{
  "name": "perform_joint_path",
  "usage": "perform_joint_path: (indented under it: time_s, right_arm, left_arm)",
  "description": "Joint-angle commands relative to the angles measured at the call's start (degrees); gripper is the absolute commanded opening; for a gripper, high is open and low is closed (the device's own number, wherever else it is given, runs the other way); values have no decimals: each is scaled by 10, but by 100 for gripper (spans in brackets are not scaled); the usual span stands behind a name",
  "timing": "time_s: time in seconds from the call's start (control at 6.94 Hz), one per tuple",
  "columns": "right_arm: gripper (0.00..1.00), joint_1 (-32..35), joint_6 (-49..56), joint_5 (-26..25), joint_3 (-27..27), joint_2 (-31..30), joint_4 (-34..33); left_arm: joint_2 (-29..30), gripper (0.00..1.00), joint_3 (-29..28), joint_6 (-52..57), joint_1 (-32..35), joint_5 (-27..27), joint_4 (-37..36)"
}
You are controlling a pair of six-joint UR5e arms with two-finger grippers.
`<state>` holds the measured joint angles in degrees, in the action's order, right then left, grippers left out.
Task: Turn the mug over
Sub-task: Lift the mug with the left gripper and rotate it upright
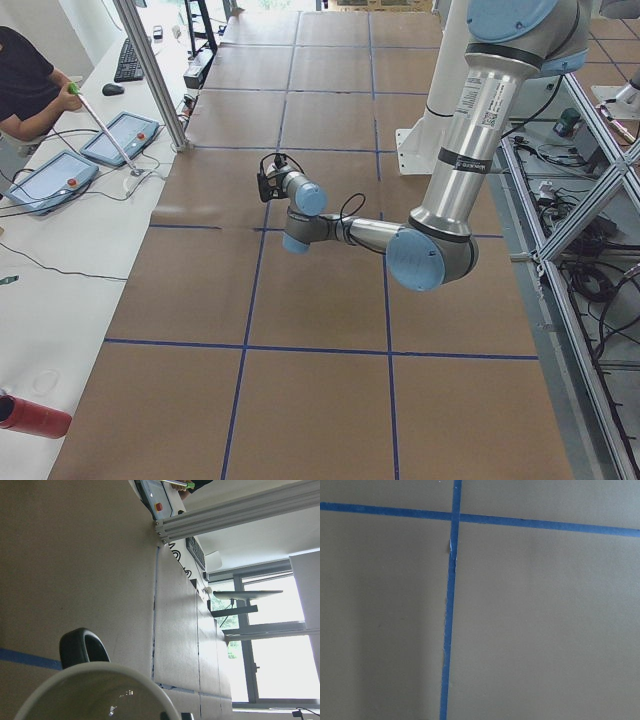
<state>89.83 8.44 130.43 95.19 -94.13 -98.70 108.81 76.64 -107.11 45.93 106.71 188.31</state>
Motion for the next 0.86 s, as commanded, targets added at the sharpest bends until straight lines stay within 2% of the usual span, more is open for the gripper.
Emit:
perform_joint_path:
  time_s: [0.0,0.29,0.58,0.72]
  right_arm:
    - [100,0,0,0,0,0,0]
    - [100,0,0,0,0,0,0]
    - [100,0,0,0,0,0,0]
    - [100,0,0,0,0,0,0]
  left_arm:
    - [58,0,53,10,-21,-32,-219]
    - [147,0,84,114,-47,-33,-470]
    - [210,0,88,149,-85,-70,-629]
    - [251,0,86,185,-108,-85,-747]
